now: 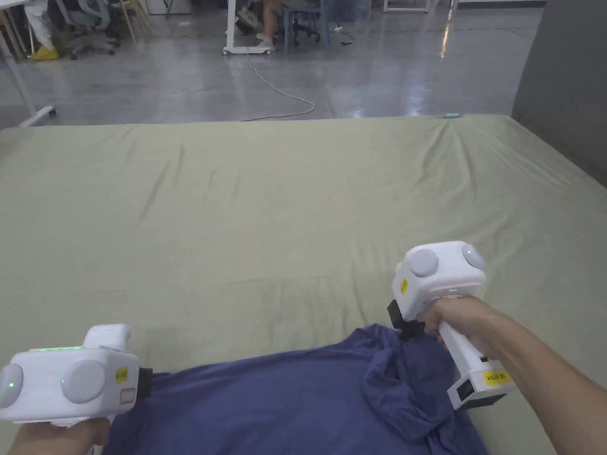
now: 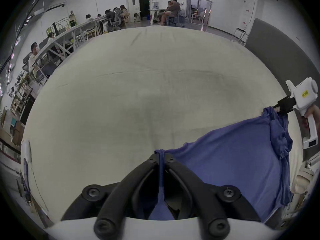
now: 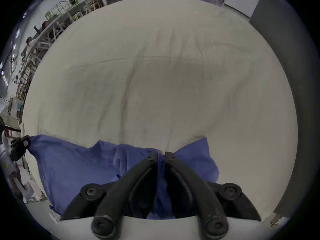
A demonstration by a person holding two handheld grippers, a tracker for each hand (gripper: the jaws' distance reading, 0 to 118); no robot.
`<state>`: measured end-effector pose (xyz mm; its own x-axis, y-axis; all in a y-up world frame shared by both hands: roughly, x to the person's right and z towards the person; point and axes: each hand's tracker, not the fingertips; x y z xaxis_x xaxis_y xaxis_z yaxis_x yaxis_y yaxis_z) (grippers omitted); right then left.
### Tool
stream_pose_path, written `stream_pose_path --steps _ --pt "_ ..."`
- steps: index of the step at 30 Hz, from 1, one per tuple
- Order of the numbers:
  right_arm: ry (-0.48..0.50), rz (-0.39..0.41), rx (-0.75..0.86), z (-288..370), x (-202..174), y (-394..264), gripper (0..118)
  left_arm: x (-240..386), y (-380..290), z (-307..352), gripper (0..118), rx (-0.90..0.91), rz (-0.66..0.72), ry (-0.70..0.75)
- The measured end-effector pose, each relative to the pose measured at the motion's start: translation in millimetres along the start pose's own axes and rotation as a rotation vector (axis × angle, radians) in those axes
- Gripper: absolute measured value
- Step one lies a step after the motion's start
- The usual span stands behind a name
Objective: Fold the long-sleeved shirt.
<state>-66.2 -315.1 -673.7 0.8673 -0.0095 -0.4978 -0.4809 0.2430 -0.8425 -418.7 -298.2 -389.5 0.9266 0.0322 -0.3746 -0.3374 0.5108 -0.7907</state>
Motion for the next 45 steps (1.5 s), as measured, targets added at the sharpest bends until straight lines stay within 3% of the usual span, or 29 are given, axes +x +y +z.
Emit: stream_pose_path --steps 6,14,18,23,28,31,32,33,34,35,36,37,38,39,42,43,44,45 --pt "0.09 0.012 0.185 64.2 20.2 -45.0 2 -5.5 -13.6 59.2 0 0.081 -0.005 -0.059" --pt "0.156 0.06 0.333 157.9 23.1 -196.1 2 -12.0 -97.4 159.8 0 0.133 -0.041 -0.135" --pt "0.179 0.066 0.313 169.8 23.5 -275.0 2 -20.4 -151.8 180.7 0 0.074 -0.079 -0.172" --pt "0.151 0.096 0.159 136.9 12.5 -346.2 2 -20.9 -218.2 160.0 0 -0.12 -0.077 -0.184" --pt "0.068 0.152 0.02 85.6 -1.2 -358.7 2 -10.8 -253.1 115.8 0 -0.254 -0.077 -0.199" --pt "0.046 0.161 0.029 79.5 -1.7 -353.8 6 -5.3 -256.0 109.6 0 -0.239 -0.09 -0.179" --pt "0.046 0.15 0.027 82.1 -1.8 -352.3 14 -6.6 -254.6 111.6 3 -0.22 -0.071 -0.181" --pt "0.043 0.142 0.033 85.3 0.7 -348.7 34 -8.3 -252.8 115.0 31 -0.195 -0.044 -0.181" --pt "0.031 0.15 0.061 93.4 0.7 -348.7 40 -10.4 -250.6 121.1 31 -0.16 -0.019 -0.184" --pt "0.01 0.164 0.094 102.1 -0.1 -347.8 46 -11.7 -248.6 130.2 43 -0.127 -0.016 -0.184" --pt "-0.017 0.175 0.13 117.2 -4.3 -348.6 58 -12.8 -246.1 138.0 69 -0.102 -0.028 -0.184" --pt "-0.032 0.181 0.17 132.0 -8.6 -347.2 72 -13.4 -243.0 147.0 102 -0.072 -0.033 -0.186" --pt "-0.038 0.183 0.208 142.5 -11.5 -343.2 78 -14.1 -238.7 155.0 117 -0.038 -0.032 -0.199" --pt "-0.047 0.178 0.252 151.9 -16.1 -336.5 78 -13.4 -231.9 164.7 118 -0.001 -0.03 -0.219" --pt "-0.094 0.152 0.308 153.9 -23.6 -313.0 76 -3.7 -213.6 170.3 118 0.023 -0.034 -0.179" --pt "-0.093 0.149 0.307 151.5 -30.1 -306.0 70 1.1 -208.7 170.2 115 0.065 -0.044 -0.137" --pt "-0.102 0.133 0.323 149.7 -34.9 -301.7 48 5.5 -206.4 169.7 94 0.105 -0.064 -0.106" --pt "-0.087 0.127 0.344 139.5 -36.7 -293.9 0 10.1 -203.9 166.5 24 0.127 -0.093 -0.074"
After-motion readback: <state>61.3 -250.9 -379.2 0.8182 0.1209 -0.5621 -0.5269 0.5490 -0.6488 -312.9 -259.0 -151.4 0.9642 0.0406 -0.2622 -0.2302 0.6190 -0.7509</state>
